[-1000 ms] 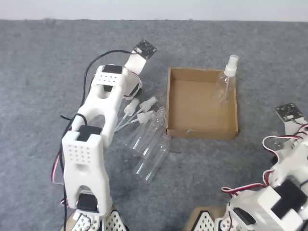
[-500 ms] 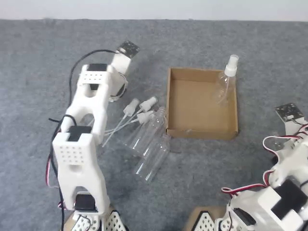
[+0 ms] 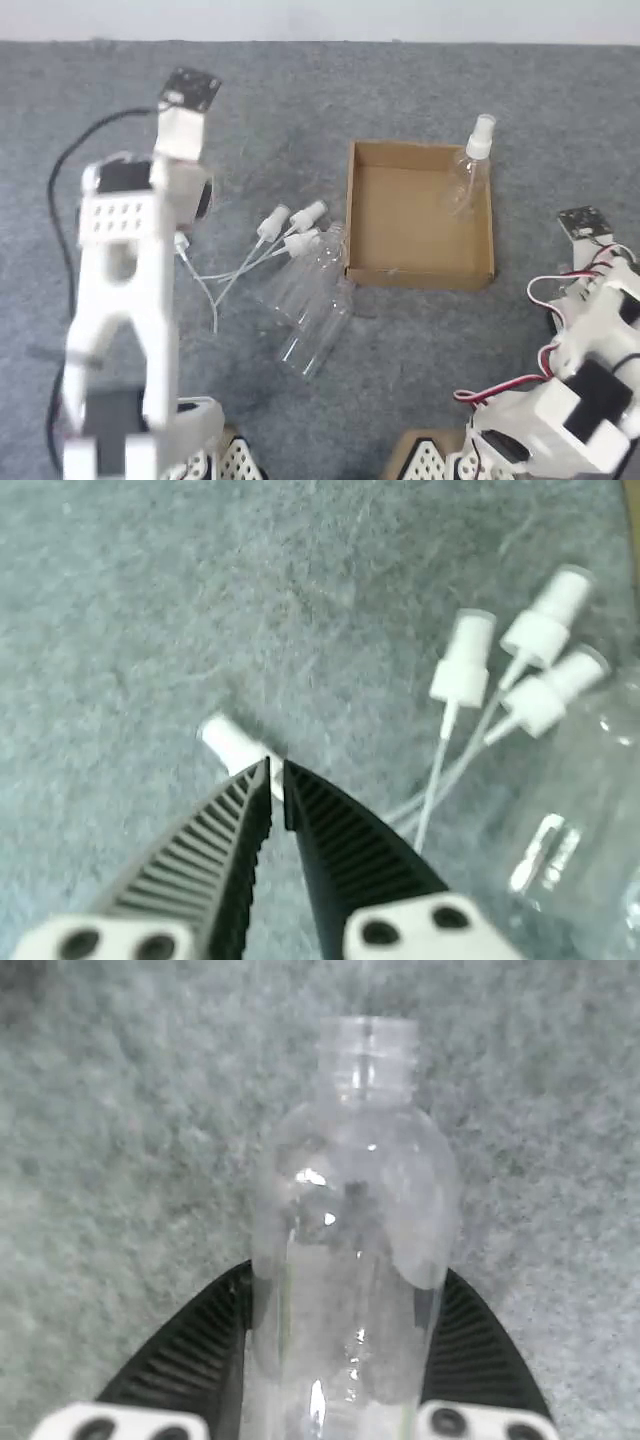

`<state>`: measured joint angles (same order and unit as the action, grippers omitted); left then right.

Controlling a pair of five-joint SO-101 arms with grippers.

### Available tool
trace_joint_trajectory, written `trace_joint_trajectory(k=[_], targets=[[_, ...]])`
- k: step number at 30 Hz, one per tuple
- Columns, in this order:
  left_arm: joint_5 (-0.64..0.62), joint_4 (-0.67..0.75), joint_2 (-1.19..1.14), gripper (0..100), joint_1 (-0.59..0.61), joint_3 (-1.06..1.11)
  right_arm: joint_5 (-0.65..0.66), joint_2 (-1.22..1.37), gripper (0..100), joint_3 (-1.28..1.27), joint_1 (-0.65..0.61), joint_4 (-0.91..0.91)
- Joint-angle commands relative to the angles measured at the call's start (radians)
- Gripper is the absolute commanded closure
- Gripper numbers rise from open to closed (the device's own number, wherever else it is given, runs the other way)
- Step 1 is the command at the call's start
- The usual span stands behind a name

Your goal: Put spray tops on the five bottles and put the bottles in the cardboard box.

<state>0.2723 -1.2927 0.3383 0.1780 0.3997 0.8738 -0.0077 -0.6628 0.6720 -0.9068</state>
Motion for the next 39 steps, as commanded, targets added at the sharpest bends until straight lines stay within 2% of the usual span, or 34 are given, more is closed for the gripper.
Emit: trace_joint_trajectory(k=[1,4,7,19,24,27,32,35,39], targets=[[-0.008,0.025,0.281,99,0.003,0.157,-0.032,-0.005,79.8,0.072,-0.018,-0.013],[-0.008,0.075,0.396,99,0.003,0.254,-0.031,-0.005,75.0,0.086,-0.018,-0.048],[-0.008,0.118,0.397,99,0.038,0.295,-0.029,-0.004,74.5,0.089,-0.013,-0.053],[0.129,0.112,0.054,99,0.249,0.165,-0.025,0.005,74.5,0.051,-0.013,-0.053],[0.166,0.086,-0.034,99,0.247,0.180,0.095,0.005,74.5,-0.003,-0.008,-0.045],[0.089,0.118,-0.074,98,0.227,0.174,0.152,0.005,74.5,-0.020,0.010,-0.044],[-0.195,0.236,-0.193,86,0.176,0.114,0.153,0.005,74.4,-0.020,0.033,0.004],[-0.308,0.290,-0.305,86,0.161,0.047,0.157,0.005,74.4,-0.025,0.047,0.028],[-0.394,0.313,-0.466,86,0.195,-0.070,0.160,0.005,74.3,-0.032,0.048,0.048]])
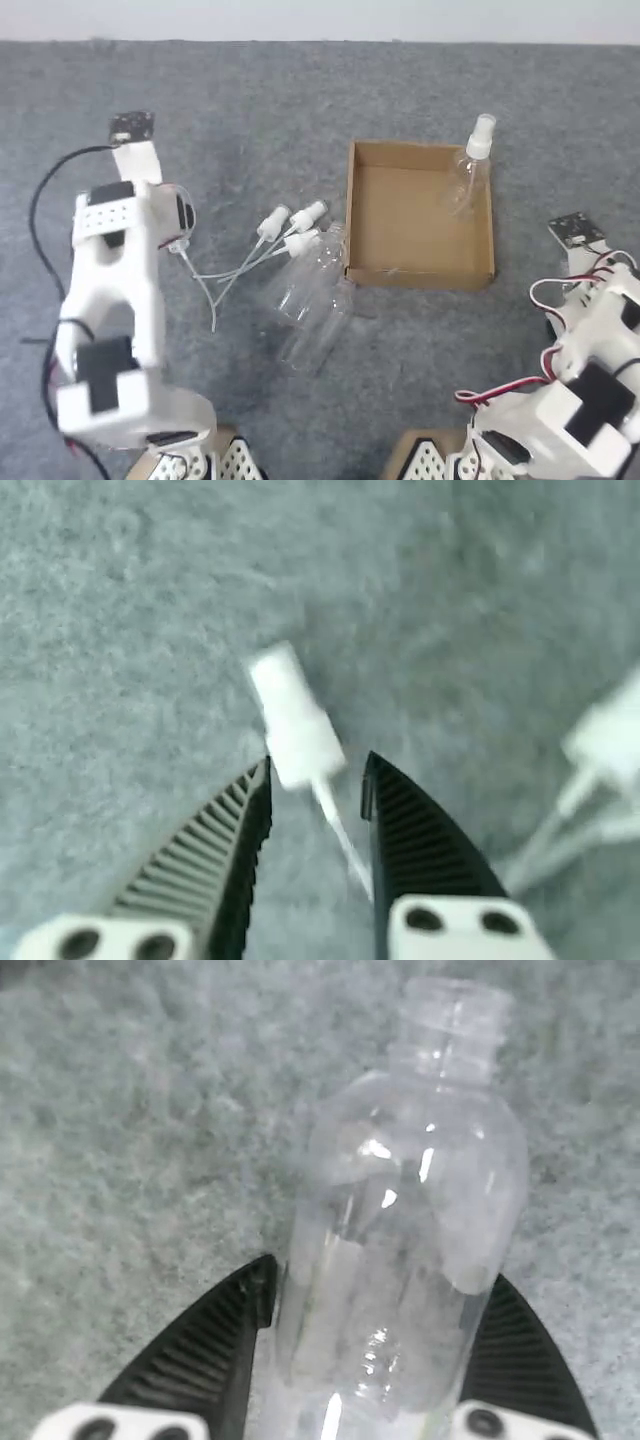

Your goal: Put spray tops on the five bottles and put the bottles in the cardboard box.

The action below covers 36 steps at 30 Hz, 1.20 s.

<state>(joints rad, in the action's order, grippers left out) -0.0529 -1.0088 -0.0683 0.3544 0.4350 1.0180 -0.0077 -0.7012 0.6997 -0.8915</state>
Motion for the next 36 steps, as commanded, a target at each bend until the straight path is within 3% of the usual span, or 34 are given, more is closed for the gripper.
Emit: trace_joint_trajectory(k=[1,5,14,23,29,36], targets=[[-0.086,0.031,-0.100,86,0.023,-0.134,0.015,0.005,74.3,0.006,0.021,0.031],[-0.103,0.025,-0.222,91,0.051,-0.216,0.015,0.005,74.4,0.006,0.021,0.028],[-0.098,0.000,-0.311,92,0.046,-0.262,0.015,0.005,74.5,0.006,0.022,0.024],[-0.002,-0.143,-0.322,90,-0.063,-0.259,0.015,0.002,74.5,0.006,0.041,0.025],[0.095,-0.195,-0.324,89,-0.081,-0.257,0.017,-0.004,74.5,0.008,0.058,0.031],[0.169,-0.221,-0.325,91,-0.204,-0.254,0.017,-0.004,74.5,0.008,0.053,0.031]])
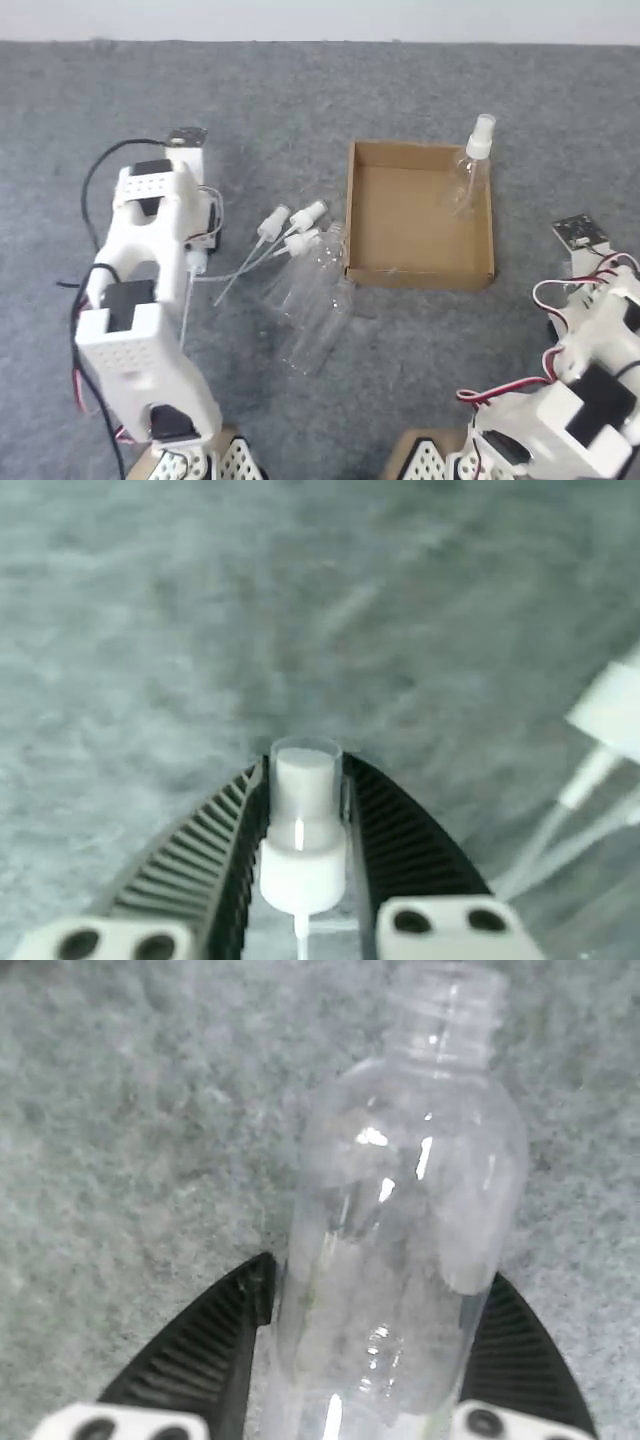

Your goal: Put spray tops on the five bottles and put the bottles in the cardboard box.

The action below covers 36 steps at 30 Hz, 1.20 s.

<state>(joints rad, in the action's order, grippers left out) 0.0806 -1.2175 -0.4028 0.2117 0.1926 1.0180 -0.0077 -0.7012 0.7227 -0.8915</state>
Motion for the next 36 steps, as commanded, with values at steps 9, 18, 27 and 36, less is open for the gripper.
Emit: trace_joint_trajectory(k=[9,18,27,36], targets=[[0.043,-0.011,0.143,99,-0.120,-0.004,0.009,-0.018,74.3,0.049,0.028,0.033],[0.037,-0.003,0.629,99,-0.118,0.168,-0.103,-0.116,72.4,0.061,-0.028,0.021],[0.035,-0.003,1.065,99,-0.117,0.401,-0.147,-0.117,67.9,0.115,-0.119,-0.070],[0.041,0.069,1.404,99,-0.118,0.714,-0.181,-0.108,68.0,0.253,-0.165,-0.143]])
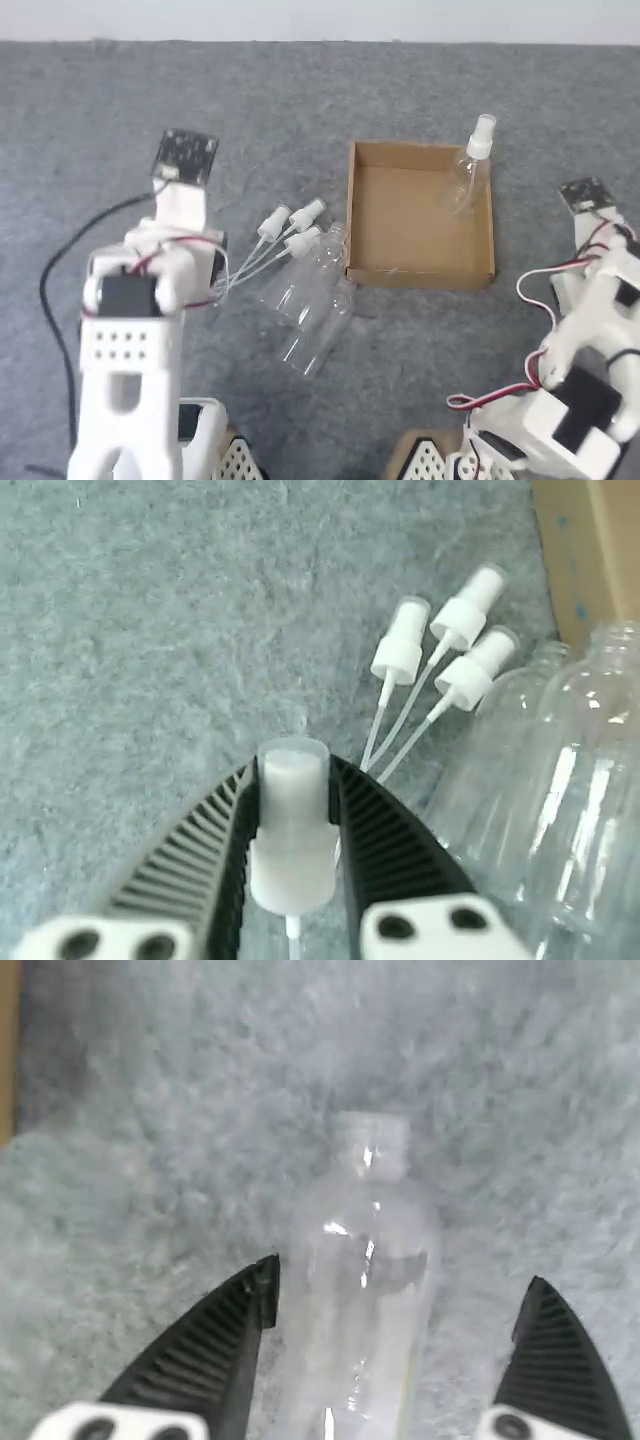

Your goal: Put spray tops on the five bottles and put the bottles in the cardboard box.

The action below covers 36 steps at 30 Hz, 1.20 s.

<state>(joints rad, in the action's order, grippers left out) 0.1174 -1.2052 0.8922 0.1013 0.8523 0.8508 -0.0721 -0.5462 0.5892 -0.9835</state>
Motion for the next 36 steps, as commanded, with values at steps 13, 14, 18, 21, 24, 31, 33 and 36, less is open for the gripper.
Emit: trace_joint_trajectory(k=[13,14,18,21,24,31,33,36], targets=[[0.006,0.066,0.193,99,-0.006,0.113,-0.003,0.209,75.2,0.295,0.002,-0.156],[0.006,0.066,0.193,99,-0.006,0.113,0.005,0.225,75.3,0.295,0.010,-0.157],[0.006,0.066,0.193,99,-0.006,0.113,0.005,0.251,76.6,0.298,0.016,-0.143],[0.006,0.066,0.192,99,-0.006,0.113,0.006,0.255,85.8,0.298,0.016,-0.137],[0.006,0.066,0.192,99,-0.006,0.111,0.006,0.246,95.4,0.301,0.016,-0.130],[0.006,0.061,0.203,99,-0.006,0.018,-0.041,0.051,98.1,0.427,-0.013,-0.286],[0.006,0.038,0.201,99,-0.006,-0.050,-0.118,-0.054,98.2,0.451,-0.050,-0.334],[0.005,-0.032,0.193,99,-0.009,-0.185,-0.252,-0.228,98.2,0.448,-0.163,-0.374]])
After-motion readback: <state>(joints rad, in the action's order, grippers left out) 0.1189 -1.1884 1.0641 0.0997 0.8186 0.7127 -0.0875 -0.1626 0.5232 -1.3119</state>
